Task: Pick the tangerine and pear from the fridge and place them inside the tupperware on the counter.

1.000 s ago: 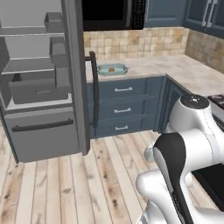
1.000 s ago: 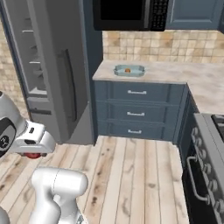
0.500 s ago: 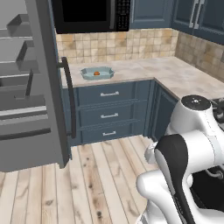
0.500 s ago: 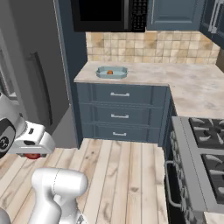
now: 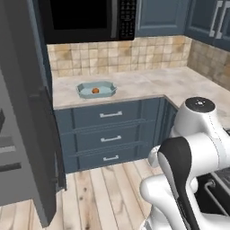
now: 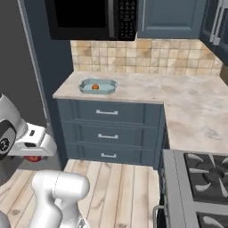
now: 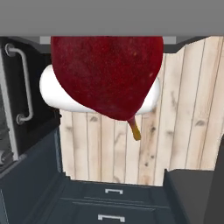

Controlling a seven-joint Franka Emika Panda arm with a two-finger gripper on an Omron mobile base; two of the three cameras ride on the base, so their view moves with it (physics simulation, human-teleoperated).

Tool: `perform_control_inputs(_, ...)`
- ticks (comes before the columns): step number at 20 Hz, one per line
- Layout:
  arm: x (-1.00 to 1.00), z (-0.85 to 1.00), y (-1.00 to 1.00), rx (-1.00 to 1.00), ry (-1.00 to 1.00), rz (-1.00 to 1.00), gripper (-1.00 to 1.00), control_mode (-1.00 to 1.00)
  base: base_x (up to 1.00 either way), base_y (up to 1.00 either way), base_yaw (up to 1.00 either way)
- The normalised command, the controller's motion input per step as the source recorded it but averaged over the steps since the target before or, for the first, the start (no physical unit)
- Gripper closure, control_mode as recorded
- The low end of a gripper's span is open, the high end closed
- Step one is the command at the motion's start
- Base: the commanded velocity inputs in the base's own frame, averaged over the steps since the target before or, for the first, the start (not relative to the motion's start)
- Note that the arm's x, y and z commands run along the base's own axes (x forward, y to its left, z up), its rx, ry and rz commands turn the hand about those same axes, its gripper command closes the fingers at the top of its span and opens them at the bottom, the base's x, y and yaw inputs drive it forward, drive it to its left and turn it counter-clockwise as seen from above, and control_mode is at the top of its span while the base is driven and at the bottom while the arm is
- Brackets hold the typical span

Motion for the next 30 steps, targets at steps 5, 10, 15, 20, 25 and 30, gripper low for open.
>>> perform_control_inputs(5,0.0,0.0,0.0,0.0,0.0,0.0,1.0,1.0,1.0,-0.57,0.03)
perform_control_inputs(10,0.0,0.0,0.0,0.0,0.0,0.0,1.0,1.0,1.0,-0.34,0.03)
perform_control_inputs(15,0.0,0.0,0.0,0.0,0.0,0.0,1.0,1.0,1.0,-0.08,0.03)
perform_control_inputs(20,0.0,0.0,0.0,0.0,0.0,0.0,1.0,1.0,1.0,0.0,0.02)
perform_control_inputs(25,0.0,0.0,0.0,0.0,0.0,0.0,1.0,1.0,0.93,0.0,0.01)
perform_control_inputs(30,0.57,-0.32,0.06,0.0,0.01,0.01,1.0,-1.0,0.34,0.0,0.0)
